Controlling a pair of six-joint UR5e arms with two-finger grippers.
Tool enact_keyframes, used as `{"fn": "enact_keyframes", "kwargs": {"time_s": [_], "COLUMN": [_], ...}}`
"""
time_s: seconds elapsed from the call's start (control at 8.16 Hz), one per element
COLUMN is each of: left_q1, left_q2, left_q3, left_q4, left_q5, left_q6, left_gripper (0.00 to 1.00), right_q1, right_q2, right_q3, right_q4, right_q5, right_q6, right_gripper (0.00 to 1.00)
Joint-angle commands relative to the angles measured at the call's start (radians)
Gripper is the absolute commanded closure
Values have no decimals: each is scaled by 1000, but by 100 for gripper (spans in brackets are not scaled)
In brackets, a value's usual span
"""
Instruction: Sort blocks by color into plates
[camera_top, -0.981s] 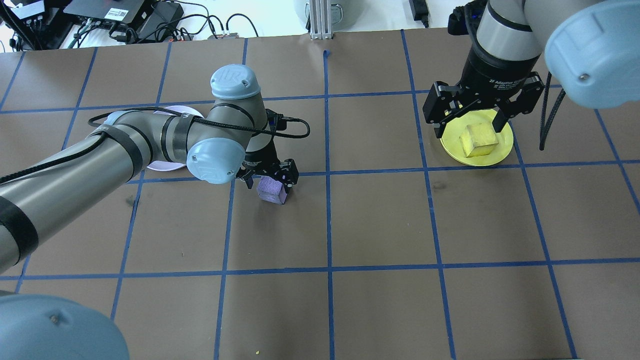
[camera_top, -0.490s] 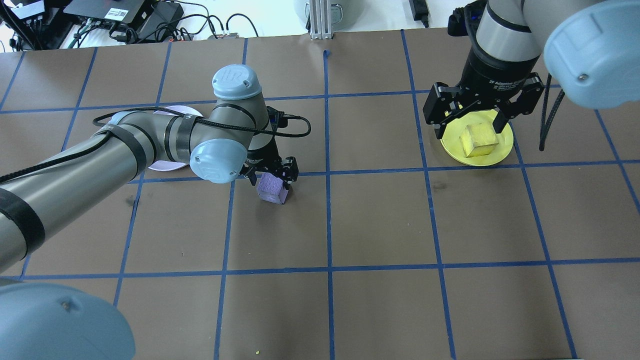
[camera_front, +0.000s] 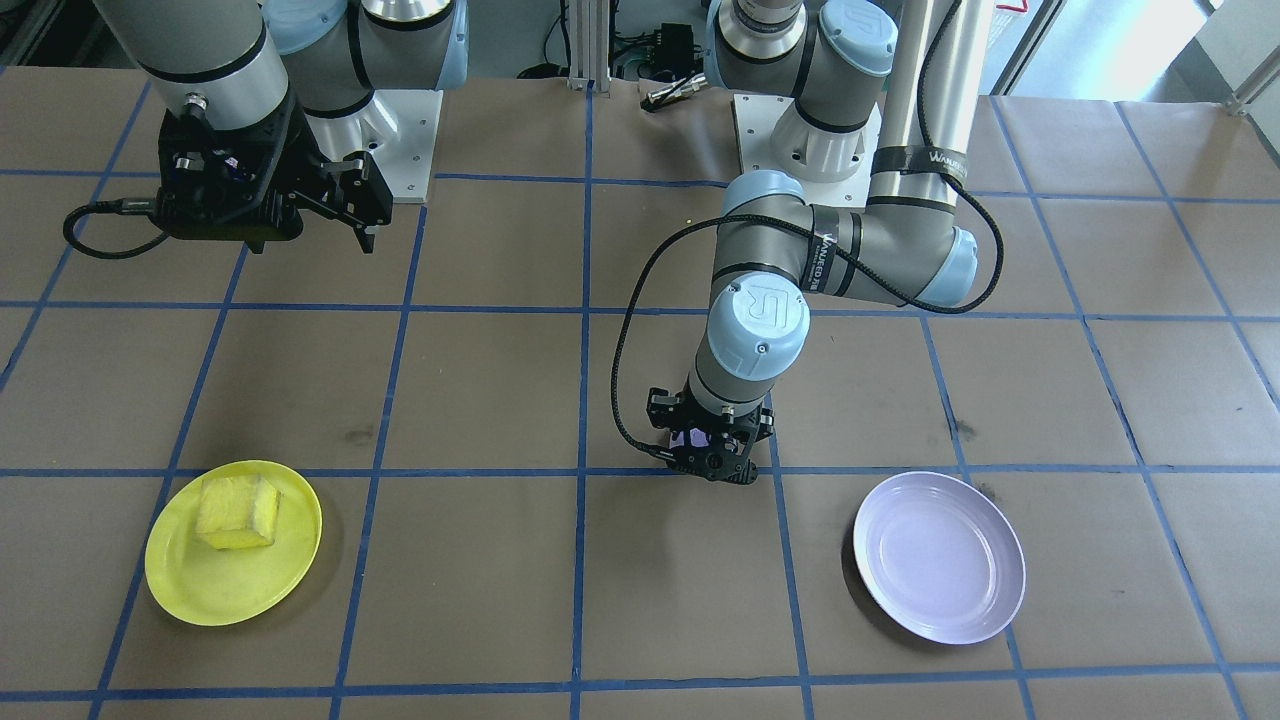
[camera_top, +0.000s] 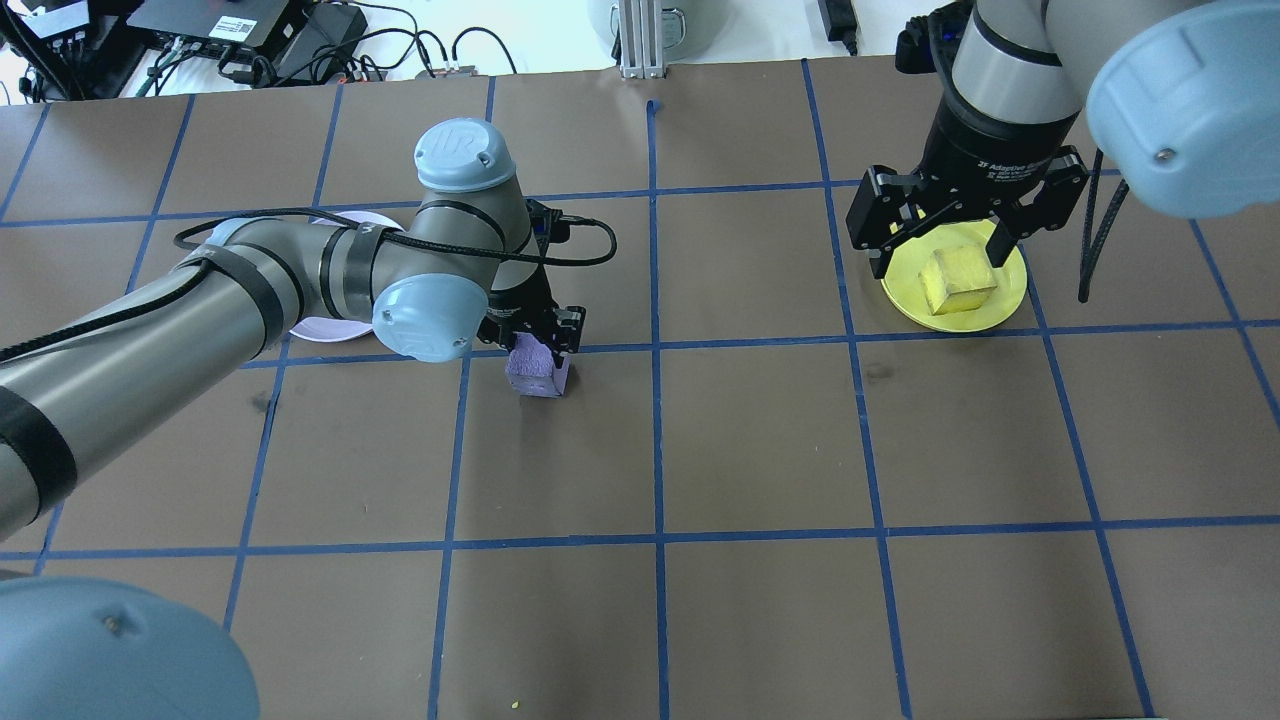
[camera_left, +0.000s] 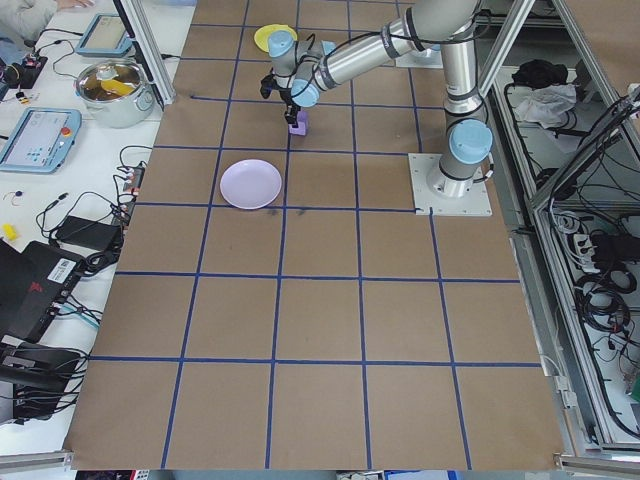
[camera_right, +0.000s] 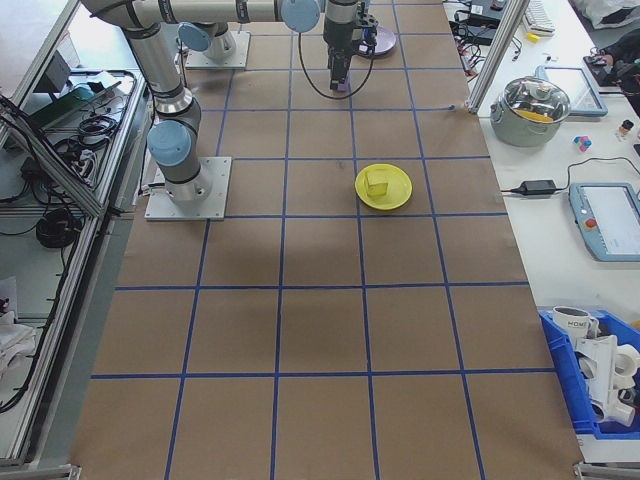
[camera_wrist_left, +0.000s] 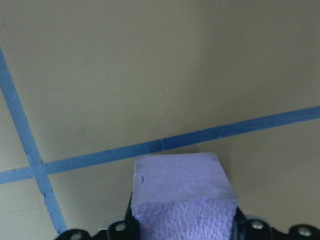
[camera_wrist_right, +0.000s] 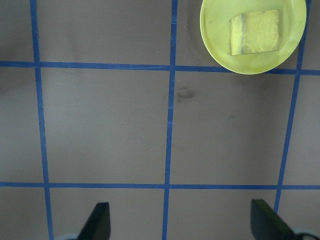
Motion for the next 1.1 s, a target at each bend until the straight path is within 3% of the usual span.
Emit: {"fn": "enact_keyframes", "kwargs": {"time_s": [0.0, 0.49, 0.74, 0.98], "left_q1": [53, 239, 311, 368], "left_q2": [60, 13, -94, -171], "left_q3": [45, 298, 407, 457], "left_q4": [-119, -241, -236, -233], "left_q5": [14, 86, 86, 84], "left_q6": [0, 180, 196, 210], "left_gripper": [87, 87, 87, 87], "right_q1": [0, -2, -2, -2], "right_q2": [0, 1, 1, 1], "right_q3": [4, 4, 4, 4], "right_q4": [3, 2, 2, 2], "right_q5": [-30, -38, -37, -37], "right_q6": [1, -3, 1, 1], "right_gripper": [0, 0, 0, 0]}}
